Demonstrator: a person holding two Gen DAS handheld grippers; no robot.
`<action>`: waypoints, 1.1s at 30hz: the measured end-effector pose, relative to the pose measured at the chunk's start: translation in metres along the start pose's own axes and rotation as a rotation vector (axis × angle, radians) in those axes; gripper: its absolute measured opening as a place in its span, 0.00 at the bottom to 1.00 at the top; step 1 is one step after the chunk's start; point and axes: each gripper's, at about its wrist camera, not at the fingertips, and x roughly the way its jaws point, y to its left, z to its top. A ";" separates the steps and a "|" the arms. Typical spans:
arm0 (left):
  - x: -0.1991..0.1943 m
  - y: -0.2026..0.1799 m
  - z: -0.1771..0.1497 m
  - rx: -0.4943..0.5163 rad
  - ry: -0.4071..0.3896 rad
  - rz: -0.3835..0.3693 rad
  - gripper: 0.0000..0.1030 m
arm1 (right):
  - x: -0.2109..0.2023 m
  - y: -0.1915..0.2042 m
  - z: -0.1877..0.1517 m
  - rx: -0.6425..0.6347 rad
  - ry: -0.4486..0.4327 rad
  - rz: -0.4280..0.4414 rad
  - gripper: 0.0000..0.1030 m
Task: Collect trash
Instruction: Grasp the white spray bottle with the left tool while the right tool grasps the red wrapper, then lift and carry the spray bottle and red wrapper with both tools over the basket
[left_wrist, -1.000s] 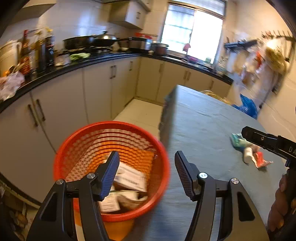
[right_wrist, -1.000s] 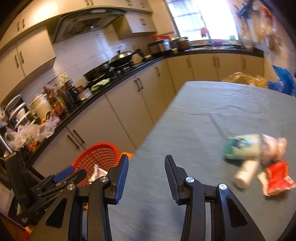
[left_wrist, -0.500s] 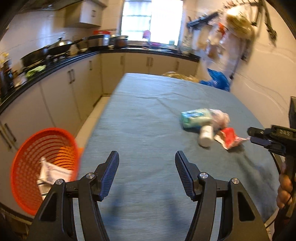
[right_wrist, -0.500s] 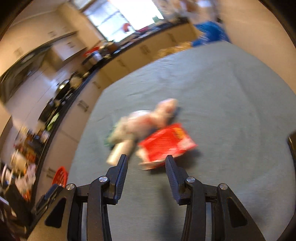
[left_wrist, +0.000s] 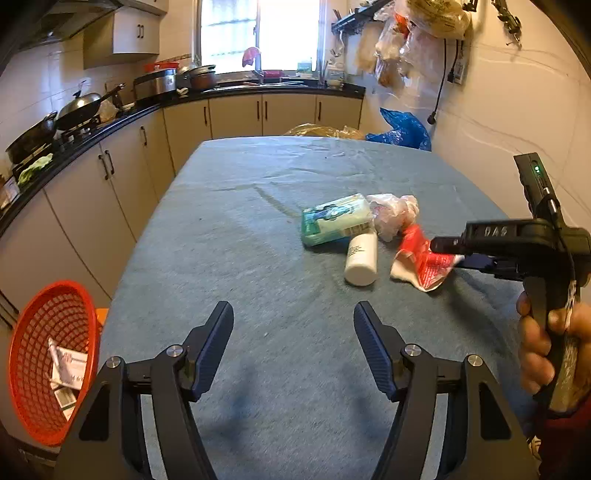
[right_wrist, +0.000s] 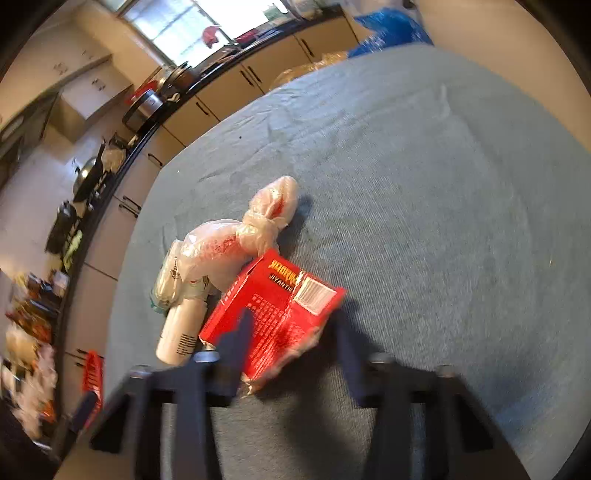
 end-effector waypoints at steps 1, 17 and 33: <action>0.003 -0.002 0.003 0.005 0.004 -0.005 0.67 | 0.000 0.002 -0.001 -0.020 0.001 0.001 0.15; 0.078 -0.058 0.047 0.082 0.127 -0.023 0.71 | -0.067 -0.017 -0.023 -0.085 -0.181 0.077 0.08; 0.078 -0.061 0.017 0.052 0.193 -0.057 0.28 | -0.091 -0.022 -0.035 -0.102 -0.208 0.130 0.08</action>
